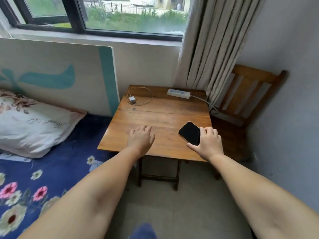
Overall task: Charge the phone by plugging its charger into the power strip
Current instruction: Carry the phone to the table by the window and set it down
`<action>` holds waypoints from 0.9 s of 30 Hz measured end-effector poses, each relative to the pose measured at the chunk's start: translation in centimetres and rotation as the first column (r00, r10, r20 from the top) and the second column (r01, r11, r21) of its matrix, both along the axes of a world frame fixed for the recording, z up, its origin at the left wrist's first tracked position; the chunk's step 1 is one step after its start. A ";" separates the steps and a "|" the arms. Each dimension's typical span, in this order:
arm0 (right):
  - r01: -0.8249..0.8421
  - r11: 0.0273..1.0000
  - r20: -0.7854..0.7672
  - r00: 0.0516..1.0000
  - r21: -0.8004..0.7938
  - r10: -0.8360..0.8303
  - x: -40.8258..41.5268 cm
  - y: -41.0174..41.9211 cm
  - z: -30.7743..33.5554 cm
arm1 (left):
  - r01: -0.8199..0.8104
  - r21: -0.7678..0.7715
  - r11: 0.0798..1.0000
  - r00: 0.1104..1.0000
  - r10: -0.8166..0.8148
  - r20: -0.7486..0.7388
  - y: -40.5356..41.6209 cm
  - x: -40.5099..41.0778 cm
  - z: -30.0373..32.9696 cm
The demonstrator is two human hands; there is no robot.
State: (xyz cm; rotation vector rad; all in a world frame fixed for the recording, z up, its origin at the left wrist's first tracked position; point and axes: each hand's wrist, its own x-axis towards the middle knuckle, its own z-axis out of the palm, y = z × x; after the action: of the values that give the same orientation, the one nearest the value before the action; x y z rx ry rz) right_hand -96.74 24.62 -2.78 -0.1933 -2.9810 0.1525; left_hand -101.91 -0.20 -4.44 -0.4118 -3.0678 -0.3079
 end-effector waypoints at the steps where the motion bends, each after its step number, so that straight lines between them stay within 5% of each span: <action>1: 0.000 1.000 0.005 1.000 -0.002 0.000 -2.7 0.1 -0.4 | -0.007 -0.002 1.000 1.000 0.007 0.005 0.0 -2.7 -0.6; 14: 0.274 0.956 0.159 0.953 -0.100 -0.257 -27.1 3.2 -6.0 | 0.209 -0.042 0.977 0.971 -0.202 0.129 4.5 -31.8 -8.0; 27: 0.487 0.849 0.281 0.860 -0.204 -0.426 -39.0 8.8 -16.9 | 0.397 0.041 0.917 0.879 -0.393 0.269 15.6 -43.2 -20.7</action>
State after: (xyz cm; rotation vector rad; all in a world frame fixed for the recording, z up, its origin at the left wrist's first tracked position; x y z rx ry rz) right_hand -135.71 33.41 -19.68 -1.0139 -3.0099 0.5067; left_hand -145.12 15.40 -25.18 -1.0924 -3.2242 -0.3795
